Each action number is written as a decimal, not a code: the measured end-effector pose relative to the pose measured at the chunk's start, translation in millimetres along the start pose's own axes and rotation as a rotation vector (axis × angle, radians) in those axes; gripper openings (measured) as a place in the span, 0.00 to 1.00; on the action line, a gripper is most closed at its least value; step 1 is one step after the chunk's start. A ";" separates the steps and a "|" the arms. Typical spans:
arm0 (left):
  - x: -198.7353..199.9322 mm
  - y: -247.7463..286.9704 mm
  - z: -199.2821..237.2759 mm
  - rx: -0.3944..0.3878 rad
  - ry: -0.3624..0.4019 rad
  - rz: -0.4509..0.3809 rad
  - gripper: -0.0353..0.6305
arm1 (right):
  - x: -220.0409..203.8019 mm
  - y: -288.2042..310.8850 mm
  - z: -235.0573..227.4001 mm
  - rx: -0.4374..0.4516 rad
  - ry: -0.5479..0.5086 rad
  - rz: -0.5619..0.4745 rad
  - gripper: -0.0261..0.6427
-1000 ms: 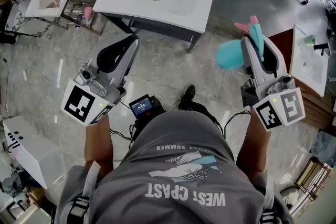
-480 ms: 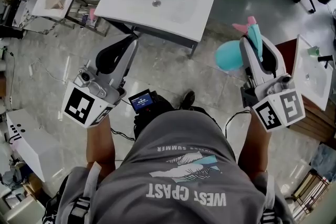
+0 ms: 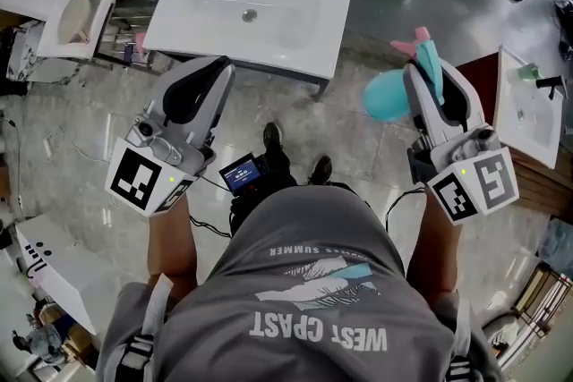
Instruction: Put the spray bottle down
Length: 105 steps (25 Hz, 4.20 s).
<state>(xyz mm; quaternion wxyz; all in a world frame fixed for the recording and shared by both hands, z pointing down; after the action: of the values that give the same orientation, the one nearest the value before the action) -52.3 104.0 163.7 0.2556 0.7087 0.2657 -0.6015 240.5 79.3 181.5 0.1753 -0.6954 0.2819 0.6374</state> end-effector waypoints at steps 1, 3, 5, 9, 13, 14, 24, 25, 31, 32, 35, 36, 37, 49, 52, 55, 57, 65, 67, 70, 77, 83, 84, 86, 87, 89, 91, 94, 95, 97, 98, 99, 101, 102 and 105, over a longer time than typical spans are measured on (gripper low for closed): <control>-0.3 2.4 7.5 -0.014 -0.001 -0.001 0.06 | 1.9 5.1 1.9 -0.011 0.003 0.001 0.18; -0.6 5.8 25.8 -0.039 -0.005 -0.007 0.06 | 6.2 17.5 6.8 -0.032 0.006 0.003 0.18; -0.7 9.8 49.1 -0.062 -0.011 -0.019 0.06 | 12.3 32.6 11.6 -0.059 0.001 0.003 0.18; -4.3 17.5 84.4 -0.109 -0.020 -0.034 0.06 | 20.4 54.9 20.2 -0.113 -0.003 -0.004 0.18; -9.0 23.9 103.8 -0.158 -0.020 -0.048 0.06 | 21.7 65.7 26.2 -0.161 -0.007 -0.010 0.18; -10.3 25.2 108.6 -0.167 -0.021 -0.049 0.06 | 22.1 68.3 27.4 -0.172 -0.007 -0.010 0.18; -22.0 23.3 164.8 -0.231 -0.044 -0.083 0.06 | 26.5 106.5 57.1 -0.248 -0.017 0.002 0.18; -23.0 23.1 169.0 -0.236 -0.048 -0.088 0.06 | 28.2 109.6 59.9 -0.254 -0.022 0.003 0.18; -27.6 26.5 181.5 -0.251 -0.051 -0.097 0.06 | 33.6 120.6 65.0 -0.269 -0.042 0.008 0.18; -28.8 27.9 183.1 -0.250 -0.054 -0.097 0.06 | 33.3 123.0 63.2 -0.268 -0.043 0.010 0.18; -32.4 35.2 187.9 -0.243 -0.050 -0.093 0.06 | 32.5 132.3 53.3 -0.263 -0.043 0.009 0.18; -33.2 37.3 189.1 -0.239 -0.047 -0.090 0.06 | 32.5 135.5 50.1 -0.259 -0.042 0.007 0.18; -33.6 38.7 190.2 -0.234 -0.046 -0.086 0.06 | 32.8 138.9 47.4 -0.252 -0.041 0.006 0.18; -35.0 71.1 214.1 -0.137 -0.054 -0.067 0.06 | 38.7 192.0 1.0 -0.148 -0.030 0.023 0.18; -37.3 80.9 221.3 -0.122 -0.062 -0.061 0.06 | 39.5 208.7 -11.7 -0.129 -0.029 0.030 0.18; -44.6 90.7 226.9 -0.107 -0.067 -0.045 0.06 | 36.2 222.9 -23.9 -0.113 -0.032 0.037 0.18; -50.0 95.4 230.3 -0.096 -0.075 -0.036 0.06 | 32.7 231.6 -31.1 -0.103 -0.035 0.043 0.18; -72.8 115.0 245.6 -0.052 -0.098 0.008 0.06 | 13.6 269.8 -61.3 -0.064 -0.030 0.061 0.18; -78.5 118.9 249.8 -0.040 -0.103 0.021 0.06 | 8.2 280.2 -68.0 -0.053 -0.025 0.063 0.18; -88.0 127.4 253.0 -0.024 -0.105 0.042 0.06 | -0.4 293.4 -80.0 -0.036 -0.019 0.058 0.18; -108.8 147.7 258.9 -0.010 -0.100 0.088 0.06 | -22.0 324.4 -108.0 -0.010 -0.010 0.056 0.18; -125.3 163.5 264.2 -0.006 -0.102 0.116 0.06 | -41.7 351.0 -129.5 0.000 -0.010 0.063 0.18; -128.2 165.9 264.4 -0.005 -0.105 0.119 0.06 | -45.5 354.9 -133.1 0.002 -0.011 0.063 0.18; -134.5 169.9 264.2 -0.004 -0.110 0.126 0.06 | -53.2 362.2 -139.9 0.004 -0.015 0.063 0.18; -138.1 171.3 264.6 -0.003 -0.113 0.129 0.06 | -57.2 366.1 -142.6 0.005 -0.019 0.062 0.18; -146.5 172.8 267.8 0.001 -0.122 0.137 0.06 | -65.9 376.4 -146.5 0.009 -0.028 0.061 0.18; -155.4 173.9 272.7 0.006 -0.134 0.145 0.06 | -75.2 388.2 -149.5 0.015 -0.035 0.062 0.18; -165.1 177.1 277.5 0.015 -0.149 0.155 0.06 | -86.8 401.5 -155.3 0.027 -0.040 0.057 0.18; -167.8 178.3 277.7 0.017 -0.153 0.159 0.06 | -90.6 404.4 -157.4 0.031 -0.042 0.055 0.18; -173.7 180.7 276.5 0.021 -0.162 0.165 0.06 | -99.7 408.9 -161.5 0.039 -0.046 0.051 0.18; -176.7 182.0 275.9 0.023 -0.166 0.167 0.06 | -104.6 411.1 -163.6 0.042 -0.048 0.050 0.18; -179.6 183.2 275.8 0.025 -0.171 0.170 0.06 | -109.4 413.7 -165.7 0.043 -0.050 0.049 0.18; -185.1 185.1 278.1 0.029 -0.179 0.175 0.06 | -117.8 420.7 -168.5 0.046 -0.054 0.049 0.18; -187.8 185.6 279.8 0.030 -0.184 0.177 0.06 | -121.6 424.7 -169.2 0.047 -0.057 0.050 0.18; -197.0 187.7 283.2 0.031 -0.197 0.186 0.06 | -133.6 434.6 -171.6 0.049 -0.062 0.053 0.18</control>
<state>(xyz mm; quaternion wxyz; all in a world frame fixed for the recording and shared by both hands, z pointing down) -153.6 -239.4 325.1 0.3242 0.6717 0.1632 -0.6458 104.4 -340.6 384.9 0.1840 -0.6629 0.3103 0.6560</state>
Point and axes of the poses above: the fingertips, and each gripper's own axes: y forward along the fingers, z to its left, x out of its top, the point moved 6 cm from there along -y, backward along the fingers
